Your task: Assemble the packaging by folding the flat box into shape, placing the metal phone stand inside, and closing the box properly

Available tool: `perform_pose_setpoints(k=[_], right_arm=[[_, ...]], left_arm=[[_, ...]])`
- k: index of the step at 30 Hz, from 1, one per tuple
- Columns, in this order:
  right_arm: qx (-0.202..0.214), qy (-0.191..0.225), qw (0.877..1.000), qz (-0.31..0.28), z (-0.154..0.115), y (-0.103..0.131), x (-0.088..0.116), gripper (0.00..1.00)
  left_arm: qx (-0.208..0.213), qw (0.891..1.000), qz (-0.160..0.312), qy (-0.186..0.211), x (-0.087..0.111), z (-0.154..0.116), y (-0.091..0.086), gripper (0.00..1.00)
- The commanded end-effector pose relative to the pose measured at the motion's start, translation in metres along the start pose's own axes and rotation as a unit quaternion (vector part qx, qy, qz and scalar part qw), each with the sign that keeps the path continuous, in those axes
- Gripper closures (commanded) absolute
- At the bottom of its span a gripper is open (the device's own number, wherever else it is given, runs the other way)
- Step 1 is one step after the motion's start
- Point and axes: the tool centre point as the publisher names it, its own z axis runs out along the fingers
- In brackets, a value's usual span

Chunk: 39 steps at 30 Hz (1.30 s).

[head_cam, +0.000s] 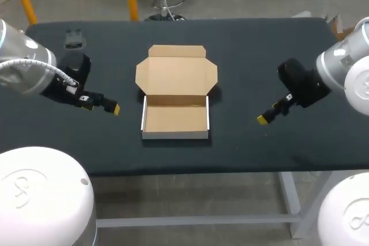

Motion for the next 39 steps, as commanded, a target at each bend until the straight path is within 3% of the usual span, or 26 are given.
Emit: perform_pose_setpoints(k=[1, 13, 28, 39], right_arm=[[0.016, -0.027, 0.998, 0.054, -0.028, 0.000, 0.004, 0.00], [0.057, -0.095, 0.977, 0.184, -0.060, -0.002, -0.007, 0.00], [0.082, -0.128, 0.957, 0.246, -0.088, -0.007, -0.009, 0.00], [0.098, -0.140, 0.946, 0.276, -0.105, -0.002, -0.019, 0.00]], left_arm=[[-0.019, 1.000, -0.021, -0.013, 0.004, -0.016, 0.000, 0.00], [-0.073, 0.990, -0.106, -0.059, 0.015, -0.031, -0.013, 0.00], [-0.102, 0.974, -0.161, -0.120, 0.025, -0.061, -0.023, 0.00], [-0.112, 0.967, -0.177, -0.144, 0.021, -0.066, -0.019, 0.00]])
